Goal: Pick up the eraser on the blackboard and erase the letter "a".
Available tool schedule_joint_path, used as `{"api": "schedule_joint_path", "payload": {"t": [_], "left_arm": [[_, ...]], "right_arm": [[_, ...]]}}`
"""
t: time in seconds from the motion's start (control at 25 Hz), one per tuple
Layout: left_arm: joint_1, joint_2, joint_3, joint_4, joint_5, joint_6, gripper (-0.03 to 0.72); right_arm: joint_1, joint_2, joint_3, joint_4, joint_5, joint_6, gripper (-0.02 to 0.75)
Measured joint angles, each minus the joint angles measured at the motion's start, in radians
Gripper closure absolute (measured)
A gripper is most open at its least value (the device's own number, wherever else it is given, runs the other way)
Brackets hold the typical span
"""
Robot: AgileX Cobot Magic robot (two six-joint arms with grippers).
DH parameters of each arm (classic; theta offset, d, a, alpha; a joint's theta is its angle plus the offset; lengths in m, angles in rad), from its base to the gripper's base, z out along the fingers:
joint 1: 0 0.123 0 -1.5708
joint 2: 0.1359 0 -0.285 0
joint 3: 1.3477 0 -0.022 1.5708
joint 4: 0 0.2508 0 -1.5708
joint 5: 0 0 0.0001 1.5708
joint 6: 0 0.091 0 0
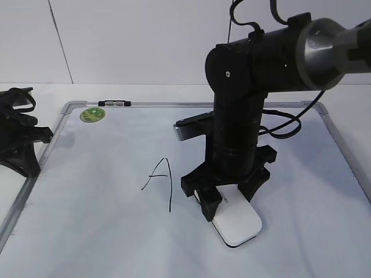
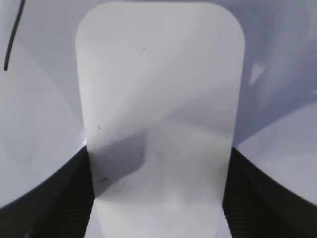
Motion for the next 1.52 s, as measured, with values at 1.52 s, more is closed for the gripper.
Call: {"api": "schedule_joint_path", "payload": {"t": [1.52], "left_arm": [[0.0,0.0,0.0,0.0,0.0,0.0,0.671]], "right_arm": [[-0.139,0.006,-0.06,-0.014,0.032,0.01,0.197]]}}
